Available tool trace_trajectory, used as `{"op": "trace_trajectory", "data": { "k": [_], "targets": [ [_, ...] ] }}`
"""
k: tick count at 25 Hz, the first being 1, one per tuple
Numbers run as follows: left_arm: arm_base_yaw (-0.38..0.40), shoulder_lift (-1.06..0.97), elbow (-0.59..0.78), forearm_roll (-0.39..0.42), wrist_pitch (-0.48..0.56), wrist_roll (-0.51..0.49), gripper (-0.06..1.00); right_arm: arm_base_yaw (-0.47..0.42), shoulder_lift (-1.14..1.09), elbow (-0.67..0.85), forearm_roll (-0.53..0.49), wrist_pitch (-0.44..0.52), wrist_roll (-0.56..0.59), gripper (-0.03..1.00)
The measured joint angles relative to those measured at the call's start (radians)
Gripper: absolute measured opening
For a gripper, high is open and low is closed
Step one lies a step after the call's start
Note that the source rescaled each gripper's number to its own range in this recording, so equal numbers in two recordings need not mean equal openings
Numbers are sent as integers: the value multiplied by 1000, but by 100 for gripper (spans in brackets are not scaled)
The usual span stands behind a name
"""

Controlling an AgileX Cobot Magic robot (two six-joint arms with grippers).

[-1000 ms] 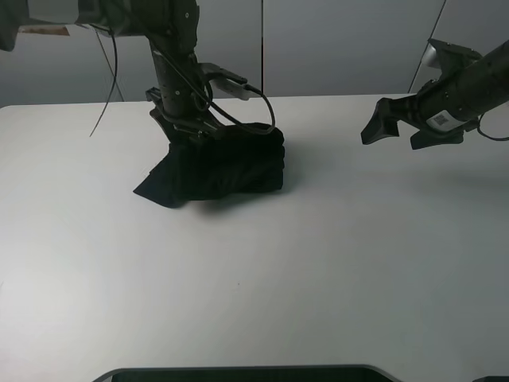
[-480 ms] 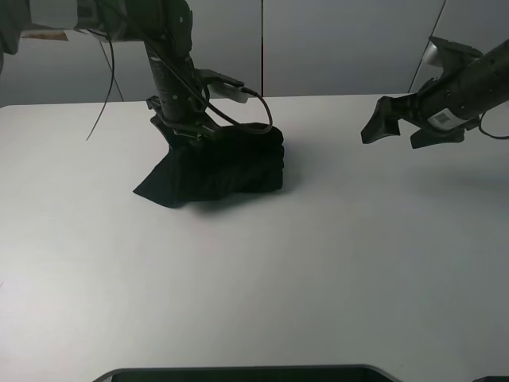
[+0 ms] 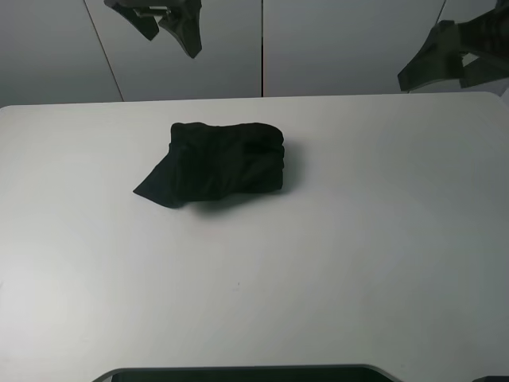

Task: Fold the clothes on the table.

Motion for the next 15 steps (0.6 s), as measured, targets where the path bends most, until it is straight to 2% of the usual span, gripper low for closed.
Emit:
{"op": "trace_trajectory", "data": {
  "k": [3, 5, 9, 12, 15],
  "targets": [
    [0, -97, 11, 11, 2, -20, 100, 0, -150, 5, -90, 58, 77, 100],
    [0, -165, 71, 16, 0, -32, 100, 0, -268, 34, -134, 92, 112, 100],
    [0, -349, 306, 29, -5, -77, 100, 0, -512, 119, -197, 169, 156, 100],
    [0, -528, 501, 36, -85, -123, 100, 0, -681, 155, -257, 233, 217, 100],
    [0, -708, 697, 36, -121, -163, 100, 31, -801, 207, -304, 281, 297, 100]
  ]
}}
